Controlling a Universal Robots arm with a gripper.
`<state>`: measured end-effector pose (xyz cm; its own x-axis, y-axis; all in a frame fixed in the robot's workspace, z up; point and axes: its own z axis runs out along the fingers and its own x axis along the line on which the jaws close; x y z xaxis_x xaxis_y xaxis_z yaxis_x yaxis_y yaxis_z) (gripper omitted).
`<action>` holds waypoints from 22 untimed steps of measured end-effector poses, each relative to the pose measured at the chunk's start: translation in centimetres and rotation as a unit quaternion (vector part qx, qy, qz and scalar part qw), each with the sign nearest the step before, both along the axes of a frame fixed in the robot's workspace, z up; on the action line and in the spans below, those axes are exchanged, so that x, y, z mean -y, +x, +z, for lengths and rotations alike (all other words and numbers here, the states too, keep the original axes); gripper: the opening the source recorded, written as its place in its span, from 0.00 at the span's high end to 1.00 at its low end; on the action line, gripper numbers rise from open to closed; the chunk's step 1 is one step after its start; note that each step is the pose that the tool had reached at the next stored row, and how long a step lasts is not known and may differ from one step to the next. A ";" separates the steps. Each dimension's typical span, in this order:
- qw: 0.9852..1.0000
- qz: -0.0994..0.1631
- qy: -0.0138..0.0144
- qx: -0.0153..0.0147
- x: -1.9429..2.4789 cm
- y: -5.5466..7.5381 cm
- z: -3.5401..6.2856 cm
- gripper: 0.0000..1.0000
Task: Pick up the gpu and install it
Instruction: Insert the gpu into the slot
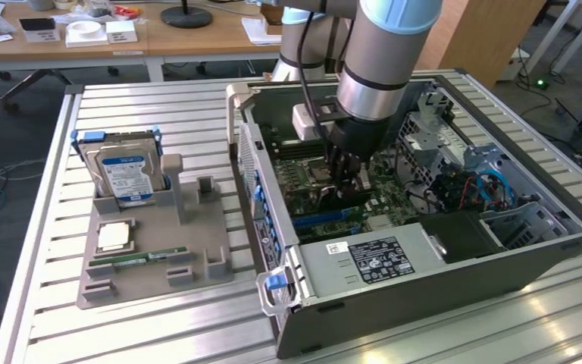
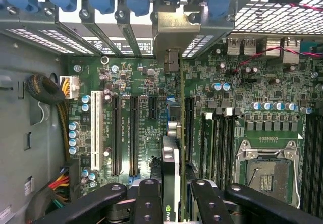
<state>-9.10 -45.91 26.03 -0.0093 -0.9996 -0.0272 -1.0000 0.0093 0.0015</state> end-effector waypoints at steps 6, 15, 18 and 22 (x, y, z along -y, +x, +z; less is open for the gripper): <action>1.000 0.000 0.000 0.000 0.01 -0.2 -0.10 0.73; 1.000 0.000 0.000 0.000 0.00 -0.5 -0.35 0.73; 1.000 0.000 0.000 0.000 0.00 -0.5 -0.35 0.73; 1.000 0.000 0.000 0.000 0.00 -0.6 -0.56 0.73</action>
